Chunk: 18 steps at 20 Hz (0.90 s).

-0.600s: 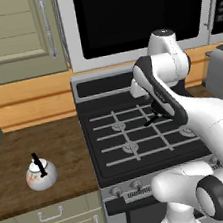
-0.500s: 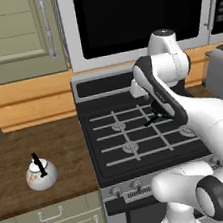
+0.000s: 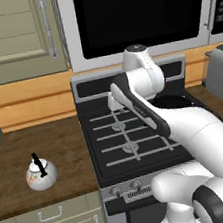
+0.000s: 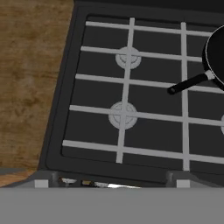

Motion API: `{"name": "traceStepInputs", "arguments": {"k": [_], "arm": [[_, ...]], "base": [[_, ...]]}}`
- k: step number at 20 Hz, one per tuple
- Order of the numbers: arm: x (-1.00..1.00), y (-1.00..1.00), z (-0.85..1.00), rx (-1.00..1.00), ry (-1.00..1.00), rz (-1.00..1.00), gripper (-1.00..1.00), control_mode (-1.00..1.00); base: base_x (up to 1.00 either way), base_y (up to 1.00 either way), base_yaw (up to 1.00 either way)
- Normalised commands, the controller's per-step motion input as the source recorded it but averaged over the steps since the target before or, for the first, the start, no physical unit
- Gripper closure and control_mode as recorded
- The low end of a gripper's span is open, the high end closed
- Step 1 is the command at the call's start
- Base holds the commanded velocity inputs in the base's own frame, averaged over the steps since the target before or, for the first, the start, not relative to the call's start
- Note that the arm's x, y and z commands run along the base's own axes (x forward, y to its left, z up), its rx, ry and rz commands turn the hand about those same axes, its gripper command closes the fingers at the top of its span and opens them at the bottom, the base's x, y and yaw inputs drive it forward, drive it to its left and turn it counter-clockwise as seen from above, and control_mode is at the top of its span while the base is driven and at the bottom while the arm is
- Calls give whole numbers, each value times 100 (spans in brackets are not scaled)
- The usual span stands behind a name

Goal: Pick the kettle from the counter and place it on a stove burner. Then turn the burner on.

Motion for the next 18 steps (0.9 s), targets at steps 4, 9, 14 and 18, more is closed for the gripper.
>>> {"name": "traceStepInputs", "arguments": {"k": [4, 9, 14, 18], "arm": [[0, 100, -41, 2, 0, 0, -100, -100], [13, 100, -36, 4, 0, 2, -100, -100], [21, 100, -41, 5, 0, 1, -100, -100], [18, 100, -8, 7, -2, 1, -100, -100]], "base": [[0, 0, 0], [0, 0, 0], [0, 0, 0], [0, 0, 0]]}}
